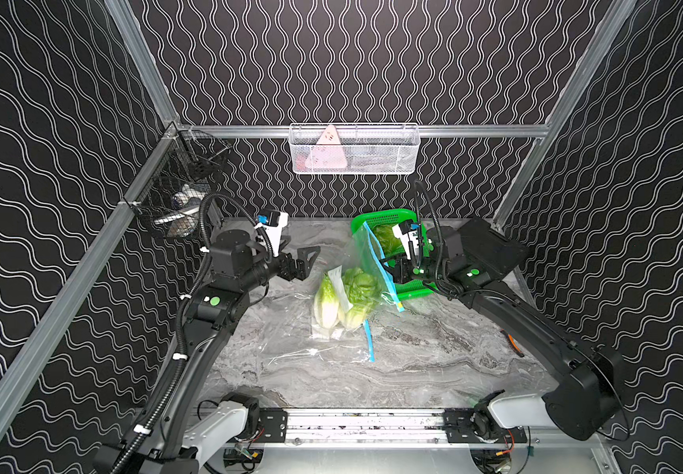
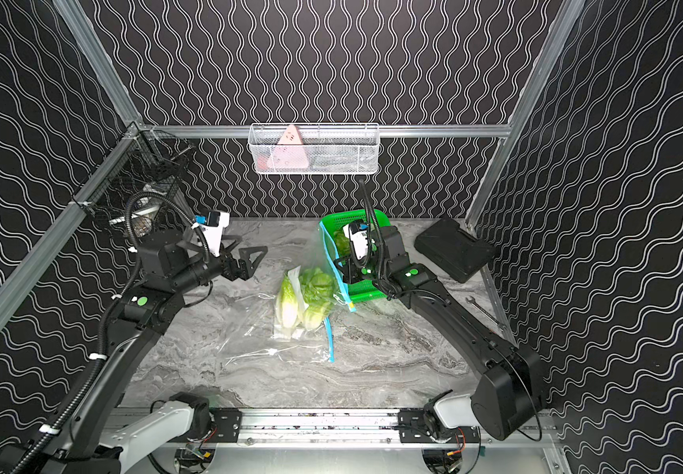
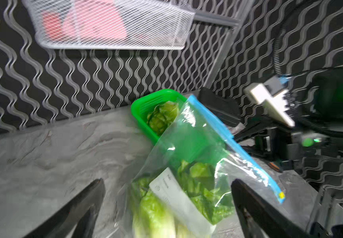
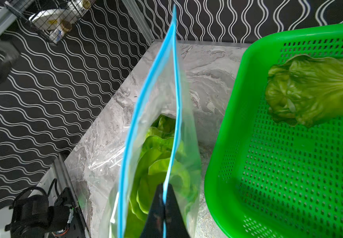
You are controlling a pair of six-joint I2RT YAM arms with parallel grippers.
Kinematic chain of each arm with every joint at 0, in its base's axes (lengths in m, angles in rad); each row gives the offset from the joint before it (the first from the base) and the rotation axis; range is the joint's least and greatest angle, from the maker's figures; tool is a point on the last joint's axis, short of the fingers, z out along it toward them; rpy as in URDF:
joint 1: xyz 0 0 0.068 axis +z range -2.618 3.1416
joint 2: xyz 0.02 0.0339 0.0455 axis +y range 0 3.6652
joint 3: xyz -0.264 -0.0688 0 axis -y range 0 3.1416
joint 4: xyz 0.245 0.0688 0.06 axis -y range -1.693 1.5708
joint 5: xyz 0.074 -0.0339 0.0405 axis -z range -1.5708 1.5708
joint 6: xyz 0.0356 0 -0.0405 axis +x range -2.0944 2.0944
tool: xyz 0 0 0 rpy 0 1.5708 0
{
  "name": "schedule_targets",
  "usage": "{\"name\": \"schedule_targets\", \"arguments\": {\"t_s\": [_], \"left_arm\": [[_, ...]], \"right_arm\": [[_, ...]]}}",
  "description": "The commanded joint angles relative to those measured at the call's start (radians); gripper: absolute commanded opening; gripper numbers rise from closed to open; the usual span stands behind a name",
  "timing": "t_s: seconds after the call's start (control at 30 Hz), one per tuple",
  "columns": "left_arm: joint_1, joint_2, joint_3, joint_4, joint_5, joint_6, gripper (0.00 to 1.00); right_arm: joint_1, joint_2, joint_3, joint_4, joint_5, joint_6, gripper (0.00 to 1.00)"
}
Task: Open the zip-top bag and take out the chinese cabbages
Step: Open the zipper of the food storage bag at the center of the board.
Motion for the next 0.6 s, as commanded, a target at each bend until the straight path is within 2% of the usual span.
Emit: {"name": "schedule_targets", "arguments": {"t_s": [0.0,0.1,0.23,0.43,0.57], "left_arm": [[-0.001,-0.055,-0.082,-0.080,-0.192,-0.106,0.99],[-0.001,-0.104,-0.195,-0.082,-0.264,-0.168,0.99],[-0.001,-0.105,-0.316,-0.049,-0.274,-0.250,0.99],[-0.001,-0.048,-0.430,0.097,-0.233,-0.413,0.99],[-0.001,0.021,-0.512,0.255,-0.180,-0.542,0.97]], "right_arm": [[0.000,-0.046,-0.033,0.084,0.064,0.106,0.00],[0.000,-0.094,-0.123,0.110,0.124,0.169,0.00],[-0.001,-0.133,-0.185,0.124,0.191,0.185,0.00],[-0.009,-0.127,-0.166,0.069,0.213,0.182,0.00],[-0.009,-0.132,-0.181,0.078,0.229,0.203,0.00]]}}
